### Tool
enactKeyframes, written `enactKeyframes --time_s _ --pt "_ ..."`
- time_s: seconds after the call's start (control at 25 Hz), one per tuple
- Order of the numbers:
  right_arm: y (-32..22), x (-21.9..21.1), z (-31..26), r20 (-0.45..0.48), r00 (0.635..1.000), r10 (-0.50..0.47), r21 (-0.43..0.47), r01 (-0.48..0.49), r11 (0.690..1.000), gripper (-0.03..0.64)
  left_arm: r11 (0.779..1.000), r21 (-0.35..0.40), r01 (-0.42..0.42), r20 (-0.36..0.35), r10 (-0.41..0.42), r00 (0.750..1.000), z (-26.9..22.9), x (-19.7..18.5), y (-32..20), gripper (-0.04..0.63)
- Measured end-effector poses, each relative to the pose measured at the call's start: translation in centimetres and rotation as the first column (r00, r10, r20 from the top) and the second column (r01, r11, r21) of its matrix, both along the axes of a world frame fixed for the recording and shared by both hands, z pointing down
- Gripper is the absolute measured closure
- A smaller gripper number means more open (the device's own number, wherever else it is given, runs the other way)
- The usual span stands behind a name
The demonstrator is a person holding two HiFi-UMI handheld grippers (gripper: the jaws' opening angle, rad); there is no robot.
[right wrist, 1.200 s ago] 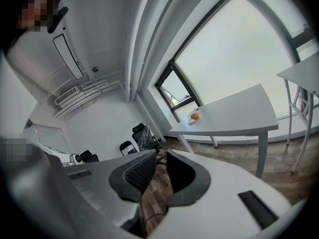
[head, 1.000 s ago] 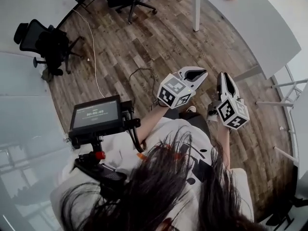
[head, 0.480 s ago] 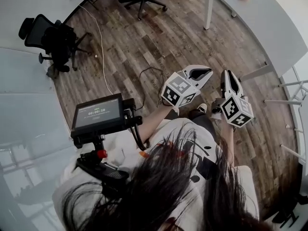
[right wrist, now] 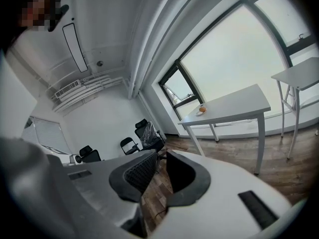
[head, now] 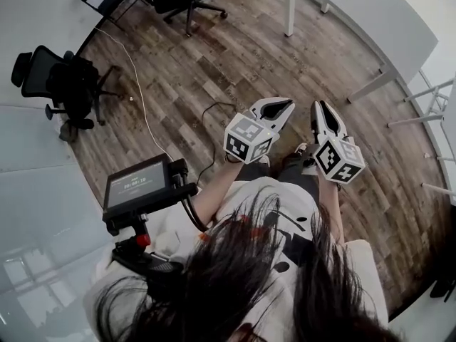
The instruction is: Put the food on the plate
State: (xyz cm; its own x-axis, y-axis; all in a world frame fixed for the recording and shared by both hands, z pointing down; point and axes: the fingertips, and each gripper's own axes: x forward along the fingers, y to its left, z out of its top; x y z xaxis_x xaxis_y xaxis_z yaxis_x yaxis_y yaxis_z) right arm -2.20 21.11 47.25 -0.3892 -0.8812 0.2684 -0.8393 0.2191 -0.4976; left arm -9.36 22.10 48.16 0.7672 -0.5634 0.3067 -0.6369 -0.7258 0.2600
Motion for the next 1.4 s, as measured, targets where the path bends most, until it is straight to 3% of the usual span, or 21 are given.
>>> enactKeyframes --time_s 0.24,1.4 --pt "4.0 -2.2 -0.8 -0.043 0.999 0.004 0.013 -0.003 1.0 0.546 1.0 0.018 -0.005 -0.034 0.006 0.999 -0.8 -2.3 3.2 0.58" --pt "4.4 -1.9 -0.3 -0.079 0.997 0.003 0.007 -0.002 1.0 0.546 0.998 0.038 -0.051 -0.034 0.053 0.998 -0.7 -1.1 3.4 0.58"
